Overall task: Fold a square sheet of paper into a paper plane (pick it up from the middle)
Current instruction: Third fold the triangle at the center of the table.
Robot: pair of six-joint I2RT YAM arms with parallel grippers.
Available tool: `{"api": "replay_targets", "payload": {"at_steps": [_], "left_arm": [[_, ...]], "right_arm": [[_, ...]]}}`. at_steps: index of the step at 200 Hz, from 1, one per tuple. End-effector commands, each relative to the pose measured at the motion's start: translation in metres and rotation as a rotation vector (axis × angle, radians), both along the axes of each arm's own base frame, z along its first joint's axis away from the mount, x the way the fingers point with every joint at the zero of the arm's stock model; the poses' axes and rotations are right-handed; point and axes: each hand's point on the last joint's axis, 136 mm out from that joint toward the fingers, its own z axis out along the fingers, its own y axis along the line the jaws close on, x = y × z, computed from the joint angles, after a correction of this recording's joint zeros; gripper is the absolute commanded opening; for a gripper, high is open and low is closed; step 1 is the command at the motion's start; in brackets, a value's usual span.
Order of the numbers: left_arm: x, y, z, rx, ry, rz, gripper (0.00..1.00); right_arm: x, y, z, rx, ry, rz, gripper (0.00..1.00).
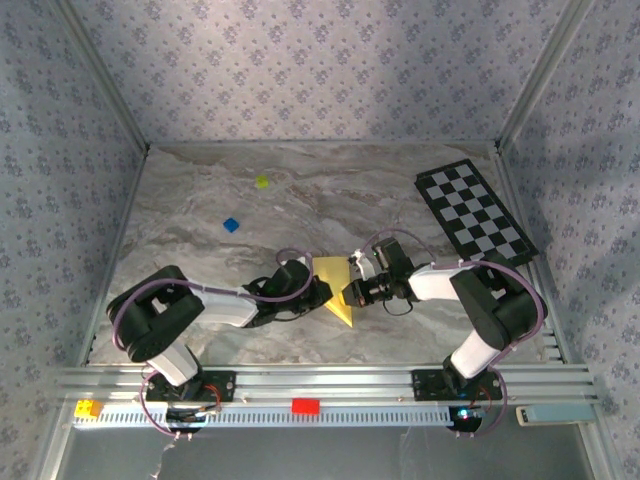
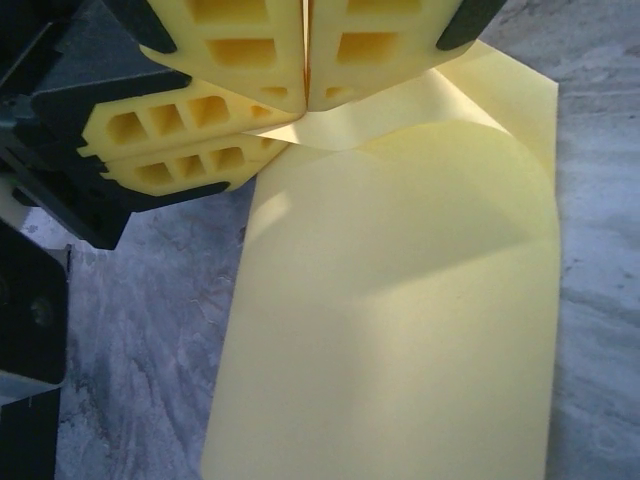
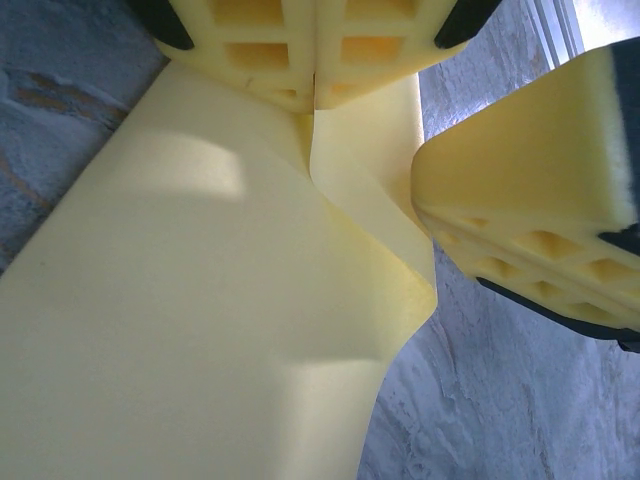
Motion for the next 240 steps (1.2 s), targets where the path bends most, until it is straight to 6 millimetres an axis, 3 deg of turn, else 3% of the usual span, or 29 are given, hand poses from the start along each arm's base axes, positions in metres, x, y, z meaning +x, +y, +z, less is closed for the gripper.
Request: {"api": "replay_targets", "payload": {"at_steps": [1,76,106,118,134,149,184,194,212,240], "left_arm": [[0.001,-0.001,-0.005,0.014,0.018,0.016,0.08],[-0.008,0.017,-0.037,0.136,0.093,0.035,0.07],[-0.010,0.019,-0.042,0.159,0.102,0.029,0.06],[-0.010,0.019,-0.042,0.176,0.103,0.025,0.06],[-0.011,0.020,-0.044,0.192,0.106,0.021,0.06],[-0.010,0.020,-0.044,0.192,0.103,0.022,0.05],[-0.010,0.020,-0.044,0.193,0.102,0.025,0.05],[-0.010,0.020,-0.044,0.192,0.101,0.026,0.05],[-0.009,0.020,-0.044,0.190,0.100,0.031,0.05],[-0.008,0.019,-0.043,0.188,0.096,0.029,0.05]], "right_arm": [[-0.008,-0.016,-0.026,-0.088,0.046,-0.027,0.00],[-0.008,-0.014,-0.024,-0.077,0.050,-0.026,0.00],[-0.004,-0.008,-0.012,-0.040,0.051,-0.024,0.01],[-0.001,-0.004,-0.002,-0.017,0.045,-0.027,0.06],[0.005,-0.003,0.013,-0.009,0.025,-0.046,0.19],[0.013,-0.015,0.020,-0.069,0.012,-0.109,0.31],[0.014,-0.034,0.043,-0.070,-0.003,-0.183,0.45],[0.006,-0.029,0.052,-0.029,0.004,-0.153,0.43],[-0.015,-0.011,0.063,0.040,0.049,-0.058,0.31],[-0.045,0.007,0.054,-0.020,0.083,0.049,0.13]]}}
